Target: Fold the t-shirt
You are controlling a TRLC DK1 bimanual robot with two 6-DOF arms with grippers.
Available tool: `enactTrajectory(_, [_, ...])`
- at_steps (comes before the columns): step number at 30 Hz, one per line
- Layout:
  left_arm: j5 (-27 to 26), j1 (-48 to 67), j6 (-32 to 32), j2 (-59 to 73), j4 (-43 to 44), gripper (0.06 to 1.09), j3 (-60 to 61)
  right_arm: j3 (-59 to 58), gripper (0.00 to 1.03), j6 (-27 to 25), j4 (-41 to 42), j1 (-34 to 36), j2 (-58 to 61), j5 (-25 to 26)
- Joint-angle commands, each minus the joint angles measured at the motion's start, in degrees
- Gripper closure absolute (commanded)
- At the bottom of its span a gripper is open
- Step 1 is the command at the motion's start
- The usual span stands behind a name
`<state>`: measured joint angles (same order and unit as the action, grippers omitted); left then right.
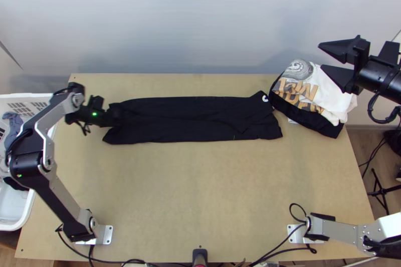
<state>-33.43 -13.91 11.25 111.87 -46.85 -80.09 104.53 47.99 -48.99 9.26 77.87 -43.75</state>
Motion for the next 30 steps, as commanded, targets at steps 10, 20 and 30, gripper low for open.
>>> enactTrajectory(10, [0.3,-26.9,13.0,-2.1,-9.4,1.05,-5.4,-2.5,0.04,-2.5,-0.1,1.1,-1.3,0.2])
enactTrajectory(20, [5.2,-30.1,15.5,-5.6,-21.6,1.05,-15.4,-5.0,0.04,-5.8,-0.1,1.9,-3.0,0.8])
enactTrajectory(30, [4.9,-5.6,2.7,-15.4,-31.3,1.05,-20.3,-10.1,0.04,-9.3,-0.1,-1.1,-5.3,5.0])
